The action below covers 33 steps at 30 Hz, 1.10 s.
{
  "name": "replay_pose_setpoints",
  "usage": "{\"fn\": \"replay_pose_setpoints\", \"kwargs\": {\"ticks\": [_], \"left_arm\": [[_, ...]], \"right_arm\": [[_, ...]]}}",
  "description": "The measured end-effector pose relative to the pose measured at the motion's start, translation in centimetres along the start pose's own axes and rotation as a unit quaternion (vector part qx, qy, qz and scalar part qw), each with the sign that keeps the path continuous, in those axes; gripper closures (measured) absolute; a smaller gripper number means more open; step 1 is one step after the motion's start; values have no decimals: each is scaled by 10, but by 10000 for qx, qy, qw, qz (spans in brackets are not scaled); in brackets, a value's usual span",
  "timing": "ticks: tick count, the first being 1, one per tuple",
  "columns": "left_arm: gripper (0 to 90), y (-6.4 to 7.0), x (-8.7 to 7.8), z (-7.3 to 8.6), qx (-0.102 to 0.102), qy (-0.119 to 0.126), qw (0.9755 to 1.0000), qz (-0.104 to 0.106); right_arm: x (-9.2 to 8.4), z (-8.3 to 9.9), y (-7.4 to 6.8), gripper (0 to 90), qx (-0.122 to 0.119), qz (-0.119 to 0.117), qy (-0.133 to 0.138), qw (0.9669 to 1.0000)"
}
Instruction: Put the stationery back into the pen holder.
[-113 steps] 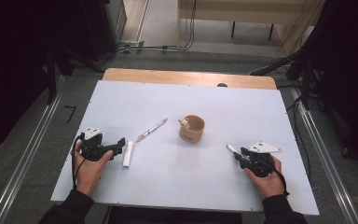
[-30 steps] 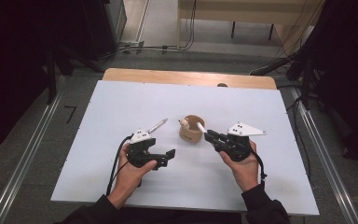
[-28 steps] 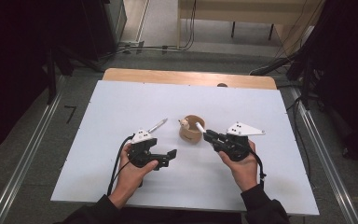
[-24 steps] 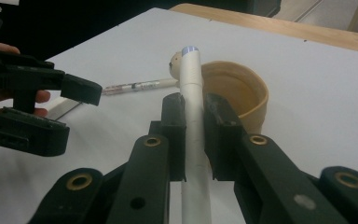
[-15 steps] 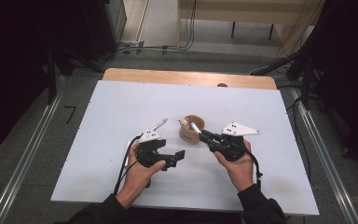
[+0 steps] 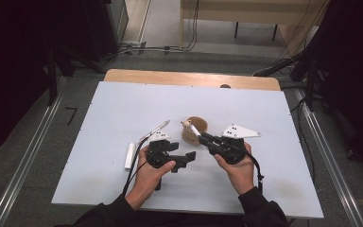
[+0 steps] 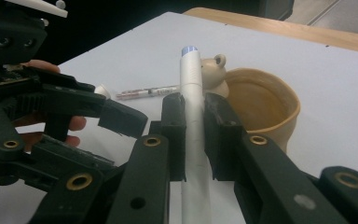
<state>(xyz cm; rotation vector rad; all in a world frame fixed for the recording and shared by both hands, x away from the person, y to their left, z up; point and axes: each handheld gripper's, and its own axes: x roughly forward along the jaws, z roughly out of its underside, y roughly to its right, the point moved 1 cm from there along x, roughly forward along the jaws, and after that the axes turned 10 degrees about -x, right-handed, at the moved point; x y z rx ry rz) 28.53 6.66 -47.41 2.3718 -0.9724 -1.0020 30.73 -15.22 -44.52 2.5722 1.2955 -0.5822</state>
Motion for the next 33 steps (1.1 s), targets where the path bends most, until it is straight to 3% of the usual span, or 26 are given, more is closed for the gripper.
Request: {"fn": "replay_pose_setpoints", "kwargs": {"ticks": [6,12,21,33], "left_arm": [[187,3,7,2,-25,-59,10000,42],[262,6,11,0,-227,-9,9991,357],[312,6,12,-1,-379,62,9975,601],[552,5,12,-3,-502,62,9940,966]], "right_arm": [[5,0,-4,768,-16,-38,12,10000],[9,-1,-9,768,-21,-156,71,9999],[15,-2,-14,768,54,-265,139,9995],[18,-4,-18,768,176,-399,287,9986]]}}
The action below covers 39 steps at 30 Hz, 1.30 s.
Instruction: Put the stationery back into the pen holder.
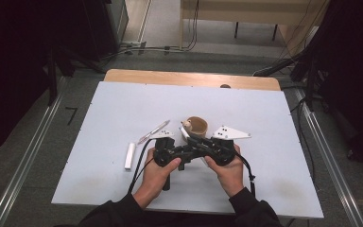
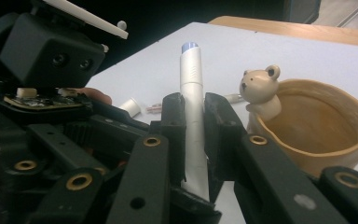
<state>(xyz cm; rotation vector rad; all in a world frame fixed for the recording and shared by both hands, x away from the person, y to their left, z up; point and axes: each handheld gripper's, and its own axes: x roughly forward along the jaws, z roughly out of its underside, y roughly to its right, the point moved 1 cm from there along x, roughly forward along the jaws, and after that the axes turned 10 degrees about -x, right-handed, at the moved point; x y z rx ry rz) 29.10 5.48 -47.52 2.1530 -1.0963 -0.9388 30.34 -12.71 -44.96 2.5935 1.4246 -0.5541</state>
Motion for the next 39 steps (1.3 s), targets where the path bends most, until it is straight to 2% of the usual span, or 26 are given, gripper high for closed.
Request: {"fn": "replay_pose_setpoints", "kwargs": {"ticks": [7,13,17,19,25,29,32,39], "left_arm": [[736,-3,-3,-3,-82,52,9999,109],[791,-6,-5,-4,-79,96,9999,62],[793,-7,-6,-5,-36,103,9999,37],[792,-8,-8,-6,-33,114,9999,47],[793,-11,-13,-10,108,271,9995,-85],[793,-11,-16,-14,107,343,9993,-92],[793,-12,-19,-18,118,402,9990,-126],[793,-14,-24,-28,133,654,9976,-208]], "right_arm": [[-1,-2,-3,766,-10,-36,45,10000],[-4,-4,-3,749,-16,-20,103,9999],[-8,-6,-3,621,-31,-59,192,9998],[-10,-7,-2,594,-29,-53,224,9997],[-21,-5,6,437,66,62,213,9997],[-26,3,10,345,76,81,69,9999],[-28,11,14,288,138,82,-142,9998],[-33,30,23,212,173,352,-508,9979]]}}
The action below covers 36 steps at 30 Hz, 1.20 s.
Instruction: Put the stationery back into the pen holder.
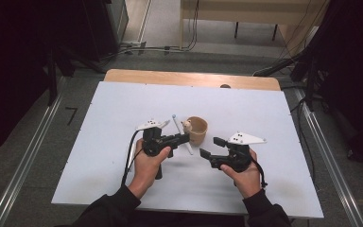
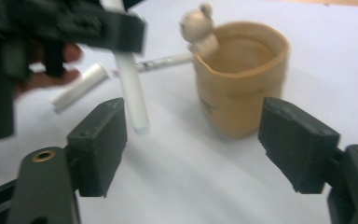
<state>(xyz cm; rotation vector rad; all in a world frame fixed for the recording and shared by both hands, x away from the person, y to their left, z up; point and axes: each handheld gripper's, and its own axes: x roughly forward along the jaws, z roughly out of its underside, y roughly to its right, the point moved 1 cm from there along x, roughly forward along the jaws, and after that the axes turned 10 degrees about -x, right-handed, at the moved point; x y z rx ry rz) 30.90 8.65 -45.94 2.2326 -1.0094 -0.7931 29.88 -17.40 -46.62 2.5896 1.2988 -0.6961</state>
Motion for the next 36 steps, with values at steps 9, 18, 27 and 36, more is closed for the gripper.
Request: {"fn": "replay_pose_setpoints", "kwargs": {"ticks": [9,18,27,36], "left_arm": [[792,3,5,-11,3,133,9999,30],[793,2,13,-25,-66,234,9997,8],[792,1,18,-32,-70,274,9996,-26],[791,2,25,-37,-64,286,9996,-26]], "right_arm": [[-2,13,11,202,76,286,-208,9993],[0,14,12,202,98,296,-236,9992],[1,14,13,200,130,328,-255,9991],[2,15,14,200,172,357,-240,9989]]}}
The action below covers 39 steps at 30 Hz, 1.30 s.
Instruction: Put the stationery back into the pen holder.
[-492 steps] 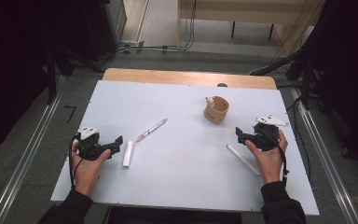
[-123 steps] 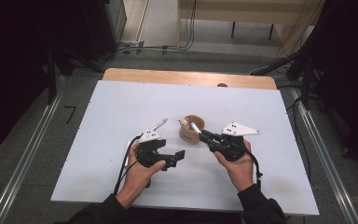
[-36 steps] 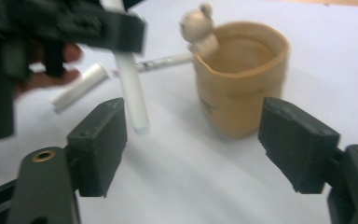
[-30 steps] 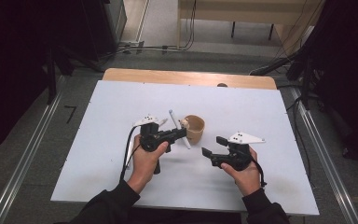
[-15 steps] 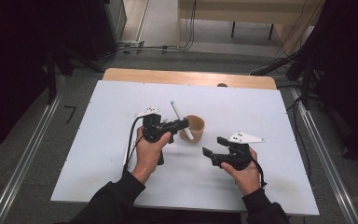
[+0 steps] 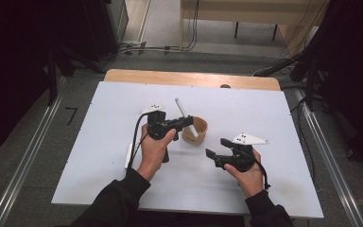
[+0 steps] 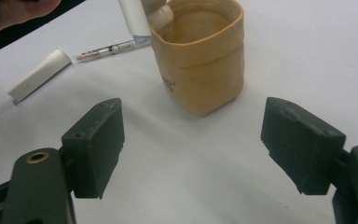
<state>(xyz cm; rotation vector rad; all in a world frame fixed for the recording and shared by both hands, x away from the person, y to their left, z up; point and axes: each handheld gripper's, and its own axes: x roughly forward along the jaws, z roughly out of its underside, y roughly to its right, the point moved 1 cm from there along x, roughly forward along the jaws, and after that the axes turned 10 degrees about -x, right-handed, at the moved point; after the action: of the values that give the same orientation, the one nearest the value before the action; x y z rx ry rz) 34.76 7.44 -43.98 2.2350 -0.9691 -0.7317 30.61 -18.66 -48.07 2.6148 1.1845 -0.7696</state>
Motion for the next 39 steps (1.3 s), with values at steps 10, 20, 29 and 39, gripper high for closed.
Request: {"fn": "replay_pose_setpoints", "kwargs": {"ticks": [10,20,29,39], "left_arm": [[792,-2,9,-9,46,63,9999,-113],[791,-6,19,-16,53,112,9997,-198],[790,-19,28,-17,60,142,9992,-367],[786,-24,34,-14,173,97,9986,-494]], "right_arm": [[0,0,0,200,14,13,5,10000],[0,0,0,201,10,15,-5,10000],[0,0,0,203,6,5,-4,10000],[1,0,0,204,17,5,-26,10000]]}}
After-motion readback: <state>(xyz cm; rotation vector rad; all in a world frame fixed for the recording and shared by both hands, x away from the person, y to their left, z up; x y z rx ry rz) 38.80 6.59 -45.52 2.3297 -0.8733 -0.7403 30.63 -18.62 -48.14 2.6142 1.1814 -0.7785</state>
